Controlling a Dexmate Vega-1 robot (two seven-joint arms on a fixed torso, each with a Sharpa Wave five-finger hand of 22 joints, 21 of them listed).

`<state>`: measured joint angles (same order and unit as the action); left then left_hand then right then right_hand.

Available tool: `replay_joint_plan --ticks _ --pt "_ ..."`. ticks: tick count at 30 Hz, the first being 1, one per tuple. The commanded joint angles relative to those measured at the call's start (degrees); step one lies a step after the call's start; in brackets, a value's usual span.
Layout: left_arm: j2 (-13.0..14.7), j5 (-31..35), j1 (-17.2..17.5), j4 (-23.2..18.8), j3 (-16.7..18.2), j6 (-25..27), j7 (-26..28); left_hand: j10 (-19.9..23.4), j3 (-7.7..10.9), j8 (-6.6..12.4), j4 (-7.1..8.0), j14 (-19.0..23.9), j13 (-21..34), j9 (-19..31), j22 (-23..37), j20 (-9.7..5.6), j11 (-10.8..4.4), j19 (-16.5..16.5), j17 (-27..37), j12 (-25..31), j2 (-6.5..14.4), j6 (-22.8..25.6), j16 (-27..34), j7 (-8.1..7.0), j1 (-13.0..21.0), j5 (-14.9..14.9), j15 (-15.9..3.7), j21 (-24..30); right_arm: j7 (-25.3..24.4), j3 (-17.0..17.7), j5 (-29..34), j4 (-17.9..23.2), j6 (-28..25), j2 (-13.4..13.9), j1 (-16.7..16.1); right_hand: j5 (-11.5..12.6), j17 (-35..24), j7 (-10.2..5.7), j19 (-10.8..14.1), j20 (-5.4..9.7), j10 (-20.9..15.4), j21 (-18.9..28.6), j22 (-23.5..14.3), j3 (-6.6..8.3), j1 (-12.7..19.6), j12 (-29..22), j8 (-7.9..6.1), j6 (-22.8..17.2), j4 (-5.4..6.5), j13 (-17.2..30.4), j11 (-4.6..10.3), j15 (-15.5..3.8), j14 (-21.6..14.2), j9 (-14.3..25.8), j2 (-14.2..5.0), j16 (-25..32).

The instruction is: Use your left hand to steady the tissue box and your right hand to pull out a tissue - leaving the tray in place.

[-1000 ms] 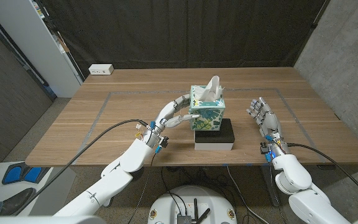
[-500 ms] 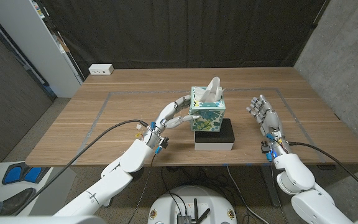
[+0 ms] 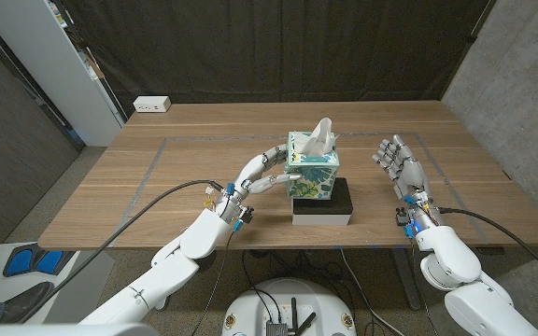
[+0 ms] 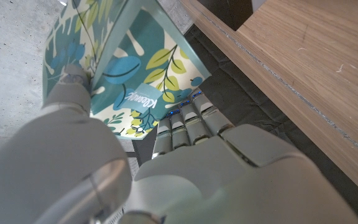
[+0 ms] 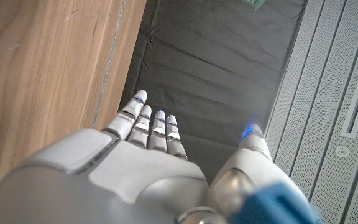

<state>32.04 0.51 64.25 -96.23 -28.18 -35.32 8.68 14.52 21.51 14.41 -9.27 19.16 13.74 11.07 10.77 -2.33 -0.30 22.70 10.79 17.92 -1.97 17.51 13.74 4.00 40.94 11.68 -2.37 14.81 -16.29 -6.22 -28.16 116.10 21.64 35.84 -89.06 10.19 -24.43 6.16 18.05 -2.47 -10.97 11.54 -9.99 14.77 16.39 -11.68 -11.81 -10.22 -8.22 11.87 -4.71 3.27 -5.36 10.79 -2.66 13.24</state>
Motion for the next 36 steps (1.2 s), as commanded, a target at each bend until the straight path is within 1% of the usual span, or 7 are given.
replay_joint_plan --ticks 1,3,6,13,20,23,36 --pt "0.1 -0.19 -0.2 0.27 -0.12 -0.13 -0.19 0.61 -0.13 -0.11 0.05 0.32 0.08 0.15 0.15 -0.57 -0.01 0.52 0.09 -0.25 0.39 0.51 -0.32 -0.13 0.23 0.3 -1.38 -0.1 0.96 3.62 -1.53 6.04 -3.13 1.72 -2.42 0.32 -0.17 0.19 0.56 -0.17 -0.39 0.23 -0.15 0.02 -0.29 -0.56 0.21 0.22 -0.15 0.12 0.13 0.06 -0.56 0.2 -0.1 0.17" --pt "0.1 -0.4 -0.27 0.38 -0.15 -0.22 -0.32 0.63 -0.14 -0.13 0.04 0.32 0.09 0.15 0.15 -0.59 0.02 0.53 0.09 -0.27 0.4 0.53 -0.34 -0.11 0.26 0.3 -1.41 -0.11 2.27 4.51 -3.25 6.98 -4.05 2.49 -2.84 0.32 -0.17 0.2 0.54 -0.14 -0.41 0.22 -0.15 0.01 -0.3 -0.56 0.21 0.21 -0.15 0.12 0.1 0.04 -0.51 0.2 -0.08 0.15" --pt "0.11 -0.52 -0.34 0.51 -0.13 -0.31 -0.39 0.66 -0.17 -0.16 0.03 0.34 0.1 0.15 0.15 -0.55 -0.01 0.54 0.09 -0.3 0.42 0.63 -0.37 -0.04 0.29 0.3 -1.37 -0.12 3.17 5.5 -5.0 8.07 -4.75 2.65 -3.24 0.33 -0.16 0.24 0.46 -0.22 -0.29 0.18 -0.16 0.0 -0.34 -0.5 0.21 0.19 -0.14 0.12 0.06 0.05 -0.44 0.2 -0.05 0.11" --pt "0.07 -0.92 -0.46 0.74 -0.13 -0.54 -0.61 0.69 -0.21 -0.3 0.01 0.38 0.13 0.16 0.16 -0.53 0.26 0.57 0.09 -0.37 0.46 0.54 -0.43 -0.03 0.35 0.3 -1.33 -0.15 0.91 8.03 -3.68 11.26 -6.99 1.9 -4.52 0.34 -0.15 0.21 0.45 -0.2 -0.27 0.16 -0.16 -0.02 -0.38 -0.47 0.21 0.19 -0.13 0.13 0.18 0.16 -0.39 0.2 -0.03 0.08" --pt "0.05 -0.58 -0.53 0.68 -0.14 -0.36 -0.55 0.73 -0.25 -0.41 0.01 0.41 0.15 0.17 0.16 -0.5 0.17 0.62 0.09 -0.43 0.5 0.54 -0.48 0.01 0.39 0.3 -1.3 -0.17 -0.63 9.53 -2.31 13.71 -9.49 1.02 -4.58 0.36 -0.14 0.2 0.37 -0.25 -0.29 0.11 -0.16 -0.02 -0.41 -0.46 0.2 0.14 -0.13 0.13 0.05 0.1 -0.4 0.2 -0.02 0.08" --pt "0.01 -0.78 -0.58 0.74 -0.18 -0.4 -0.64 0.73 -0.28 -0.44 0.0 0.44 0.16 0.17 0.16 -0.49 0.09 0.62 0.09 -0.47 0.5 0.6 -0.5 0.03 0.42 0.3 -1.34 -0.18 -0.89 10.44 -1.95 14.71 -10.72 0.94 -4.63 0.37 -0.12 0.2 0.34 -0.28 -0.01 0.08 -0.17 -0.02 -0.41 -0.32 0.12 -0.09 -0.14 0.12 0.38 -0.07 -0.43 0.2 -0.01 0.08" --pt "0.28 -0.68 -0.68 0.26 -0.24 -0.09 -0.97 0.69 -0.34 -0.59 -0.03 0.27 0.2 0.18 0.16 -0.5 0.11 0.52 0.09 -0.64 0.6 0.7 -0.69 0.0 0.55 0.31 -1.2 -0.3 -1.01 13.98 -1.84 19.18 -14.6 -0.49 -5.12 0.43 -0.07 0.28 0.6 0.08 -0.26 0.15 -0.17 0.01 -0.39 -0.34 0.06 -0.39 -0.18 0.05 0.26 -0.33 -0.7 0.17 0.02 0.16"
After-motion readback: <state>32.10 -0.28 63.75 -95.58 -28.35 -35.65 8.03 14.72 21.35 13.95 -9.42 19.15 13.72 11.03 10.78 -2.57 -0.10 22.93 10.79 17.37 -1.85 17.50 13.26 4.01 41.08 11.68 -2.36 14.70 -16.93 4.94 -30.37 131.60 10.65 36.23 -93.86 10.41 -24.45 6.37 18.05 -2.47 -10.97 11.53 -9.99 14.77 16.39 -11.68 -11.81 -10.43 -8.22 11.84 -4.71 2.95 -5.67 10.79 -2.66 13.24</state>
